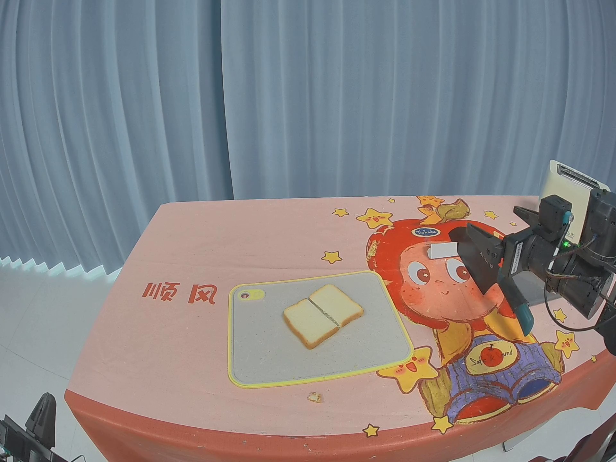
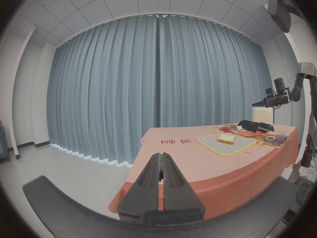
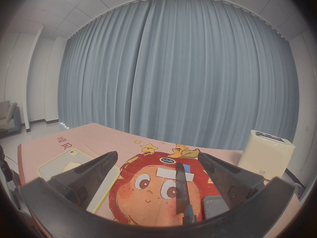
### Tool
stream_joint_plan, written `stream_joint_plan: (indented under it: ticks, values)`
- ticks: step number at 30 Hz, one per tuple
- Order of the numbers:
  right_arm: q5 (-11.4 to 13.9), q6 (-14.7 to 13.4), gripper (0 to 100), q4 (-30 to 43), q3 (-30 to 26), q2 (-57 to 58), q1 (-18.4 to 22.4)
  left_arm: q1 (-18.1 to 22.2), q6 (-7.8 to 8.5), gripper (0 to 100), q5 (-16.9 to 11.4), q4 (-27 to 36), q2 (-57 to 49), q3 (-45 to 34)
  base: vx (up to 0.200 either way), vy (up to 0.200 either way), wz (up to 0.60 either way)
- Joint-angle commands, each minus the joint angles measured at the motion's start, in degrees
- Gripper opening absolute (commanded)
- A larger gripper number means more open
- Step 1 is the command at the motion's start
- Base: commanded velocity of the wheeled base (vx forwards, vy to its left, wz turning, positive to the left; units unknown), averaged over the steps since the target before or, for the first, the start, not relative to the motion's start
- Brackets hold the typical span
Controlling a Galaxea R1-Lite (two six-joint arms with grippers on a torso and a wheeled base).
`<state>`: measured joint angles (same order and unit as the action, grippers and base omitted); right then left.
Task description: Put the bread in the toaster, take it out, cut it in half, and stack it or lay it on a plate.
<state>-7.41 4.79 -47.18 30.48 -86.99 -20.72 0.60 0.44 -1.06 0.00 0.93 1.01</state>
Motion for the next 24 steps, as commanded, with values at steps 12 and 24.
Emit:
stream_joint_plan:
  ticks: [12, 24]
  values:
    - [0.03, 0.04, 100, 4.90, 5.91, -3.80, -3.18, 0.02, 0.00, 0, 0.01, 0.00, -0.93, -1.01, 0.000, 0.000, 0.00]
    - [0.03, 0.04, 100, 4.99, 9.95, -9.86, -4.32, 0.02, 0.00, 0, 0.01, 0.00, -0.93, -1.01, 0.000, 0.000, 0.00]
